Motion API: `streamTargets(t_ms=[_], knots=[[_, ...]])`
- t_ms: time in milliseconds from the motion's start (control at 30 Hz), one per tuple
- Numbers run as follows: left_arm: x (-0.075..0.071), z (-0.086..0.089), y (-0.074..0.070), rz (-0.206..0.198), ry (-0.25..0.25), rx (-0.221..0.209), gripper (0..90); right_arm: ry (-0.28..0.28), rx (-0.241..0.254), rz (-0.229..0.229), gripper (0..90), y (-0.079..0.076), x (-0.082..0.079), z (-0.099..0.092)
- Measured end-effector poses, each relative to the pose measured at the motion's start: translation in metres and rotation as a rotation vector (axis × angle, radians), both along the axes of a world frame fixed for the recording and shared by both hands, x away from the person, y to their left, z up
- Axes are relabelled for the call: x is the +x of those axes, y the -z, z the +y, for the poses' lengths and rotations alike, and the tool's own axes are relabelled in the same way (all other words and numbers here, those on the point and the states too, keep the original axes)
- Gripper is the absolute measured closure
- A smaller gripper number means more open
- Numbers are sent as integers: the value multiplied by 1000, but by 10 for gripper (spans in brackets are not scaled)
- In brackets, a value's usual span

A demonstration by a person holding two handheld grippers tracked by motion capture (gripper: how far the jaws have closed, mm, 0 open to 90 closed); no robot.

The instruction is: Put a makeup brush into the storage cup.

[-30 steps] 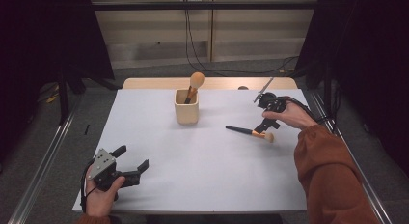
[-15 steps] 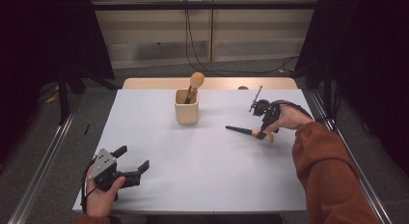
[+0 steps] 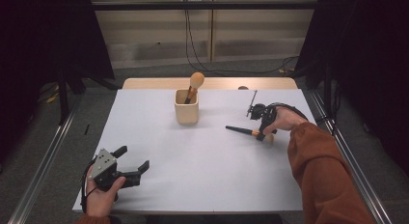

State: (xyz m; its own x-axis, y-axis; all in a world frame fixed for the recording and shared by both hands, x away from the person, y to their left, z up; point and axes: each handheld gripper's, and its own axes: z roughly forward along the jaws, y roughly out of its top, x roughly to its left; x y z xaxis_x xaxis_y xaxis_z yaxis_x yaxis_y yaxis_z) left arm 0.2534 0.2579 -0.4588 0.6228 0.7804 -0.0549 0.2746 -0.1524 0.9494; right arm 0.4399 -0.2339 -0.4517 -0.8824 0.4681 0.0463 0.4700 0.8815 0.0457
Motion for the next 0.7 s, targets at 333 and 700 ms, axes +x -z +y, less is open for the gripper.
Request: streamTargets(t_ms=[333, 700], knots=[[0, 0, 0, 1, 9, 11, 32, -4, -13, -11, 655, -1, 0, 1], [0, -1, 1, 5, 11, 6, 32, 1, -22, 5, 742, -1, 1, 2]])
